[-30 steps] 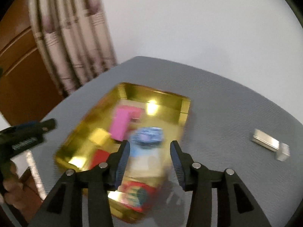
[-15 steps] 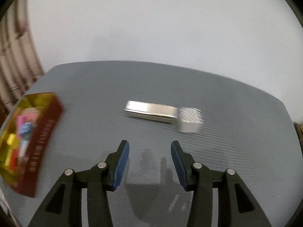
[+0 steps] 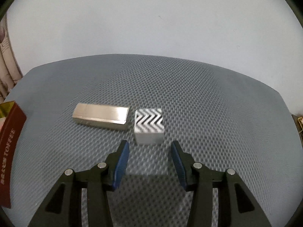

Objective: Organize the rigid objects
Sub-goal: 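Move the right gripper to the chevron-patterned cube and grasp it, then grasp the silver metal bar with the left gripper while the right gripper holds the cube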

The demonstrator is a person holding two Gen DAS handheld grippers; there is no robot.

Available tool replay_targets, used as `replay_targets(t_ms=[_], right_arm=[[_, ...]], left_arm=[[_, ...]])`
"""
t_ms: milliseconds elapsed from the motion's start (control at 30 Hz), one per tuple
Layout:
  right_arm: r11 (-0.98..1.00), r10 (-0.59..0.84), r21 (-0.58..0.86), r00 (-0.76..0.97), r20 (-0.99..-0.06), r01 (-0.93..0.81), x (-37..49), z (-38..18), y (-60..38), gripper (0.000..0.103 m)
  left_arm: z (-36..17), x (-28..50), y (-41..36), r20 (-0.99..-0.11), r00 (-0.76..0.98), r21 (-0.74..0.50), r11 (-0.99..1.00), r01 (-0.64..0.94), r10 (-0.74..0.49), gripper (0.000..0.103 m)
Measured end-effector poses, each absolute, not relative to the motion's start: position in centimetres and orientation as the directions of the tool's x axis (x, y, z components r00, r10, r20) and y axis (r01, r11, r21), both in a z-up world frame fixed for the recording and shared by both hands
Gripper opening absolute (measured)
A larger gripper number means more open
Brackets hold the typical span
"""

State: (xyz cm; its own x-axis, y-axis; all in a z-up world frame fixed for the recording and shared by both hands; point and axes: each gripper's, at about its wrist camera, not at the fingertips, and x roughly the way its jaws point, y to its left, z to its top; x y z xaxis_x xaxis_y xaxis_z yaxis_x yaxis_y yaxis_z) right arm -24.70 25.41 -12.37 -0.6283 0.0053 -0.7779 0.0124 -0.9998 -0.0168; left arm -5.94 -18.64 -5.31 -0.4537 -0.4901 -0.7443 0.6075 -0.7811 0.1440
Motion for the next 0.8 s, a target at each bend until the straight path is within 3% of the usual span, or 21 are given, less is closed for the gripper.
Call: replay_targets(t_ms=[300, 400, 500, 800], right_arm=[[-0.999, -0.029, 0.005, -0.635, -0.772, 0.04, -26.0, -13.2, 24.8, 0.046], [-0.999, -0.039, 0.015, -0.639, -0.768, 0.043, -25.9, -13.2, 24.8, 0.03], [-0.999, -0.038, 0.017, -0.64, -0.767, 0.038, -25.5, -13.2, 24.7, 0.03], [-1.0, -0.025, 0.024, -0.637, -0.771, 0.009, -23.4, -13.9, 26.5, 0.03]], left_arm=[[-6.2, -7.3, -16.3, -0.752, -0.448, 0.184, -0.806, 0.562, -0.484, 0.065], [-5.9, -8.1, -14.8, -0.752, -0.462, 0.194, -0.828, 0.526, -0.47, 0.07], [-5.5, -9.2, -12.8, -0.752, -0.482, 0.197, -0.851, 0.486, -0.45, 0.073], [-3.7, -13.4, -3.9, -0.745, -0.628, 0.116, -0.971, 0.211, -0.225, 0.095]])
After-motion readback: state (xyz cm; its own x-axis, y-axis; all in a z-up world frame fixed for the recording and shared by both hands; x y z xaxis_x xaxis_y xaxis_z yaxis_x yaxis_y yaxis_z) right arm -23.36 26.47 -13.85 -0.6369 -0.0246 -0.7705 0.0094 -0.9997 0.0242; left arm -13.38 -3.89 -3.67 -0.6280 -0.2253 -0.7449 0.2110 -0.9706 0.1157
